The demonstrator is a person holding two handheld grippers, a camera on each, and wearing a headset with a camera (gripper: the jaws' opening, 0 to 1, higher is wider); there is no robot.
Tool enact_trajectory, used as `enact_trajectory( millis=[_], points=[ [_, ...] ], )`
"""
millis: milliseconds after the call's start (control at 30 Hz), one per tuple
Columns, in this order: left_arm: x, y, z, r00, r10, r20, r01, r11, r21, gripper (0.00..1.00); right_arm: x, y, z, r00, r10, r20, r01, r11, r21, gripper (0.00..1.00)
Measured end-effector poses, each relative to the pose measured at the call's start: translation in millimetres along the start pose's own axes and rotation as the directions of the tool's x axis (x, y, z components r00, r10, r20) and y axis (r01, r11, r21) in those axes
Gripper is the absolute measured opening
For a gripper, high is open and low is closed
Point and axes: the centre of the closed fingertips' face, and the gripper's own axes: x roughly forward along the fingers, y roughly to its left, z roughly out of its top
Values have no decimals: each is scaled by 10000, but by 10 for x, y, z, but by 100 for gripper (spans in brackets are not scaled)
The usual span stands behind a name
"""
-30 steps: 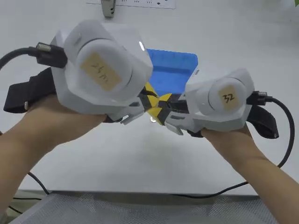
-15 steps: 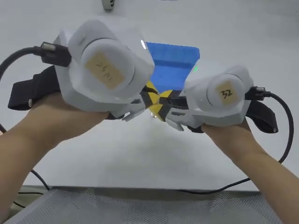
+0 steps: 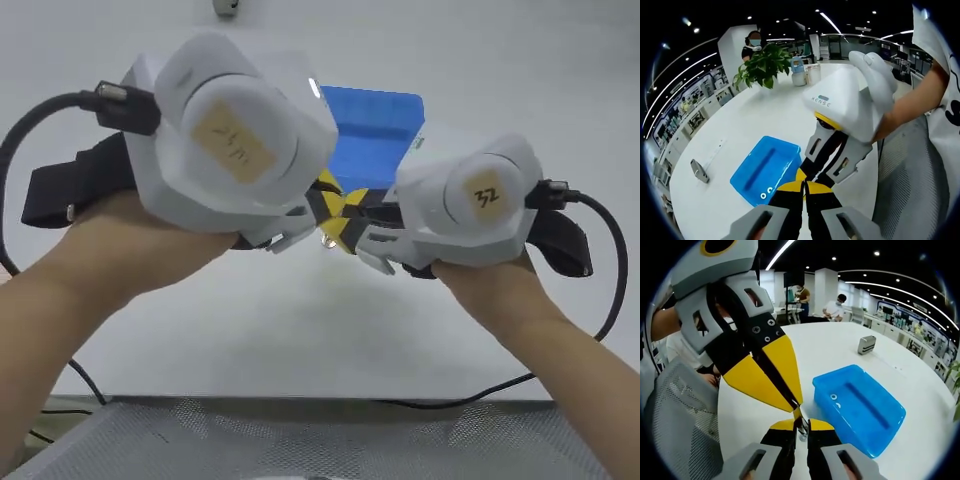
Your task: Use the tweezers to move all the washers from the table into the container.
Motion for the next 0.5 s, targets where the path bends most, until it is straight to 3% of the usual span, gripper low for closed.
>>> enact_trajectory(
  millis=[300,500],
  points=[
    [-27,-23,17,9998,12,-174,-7,9996,279,0,-17,30,23,9996,-66,-279,51,9985,-548,3],
    [-112,2,93,10000,72,-4,-72,9996,275,0,-84,22,115,9999,-40,-148,31,9980,-627,3]
  ],
)
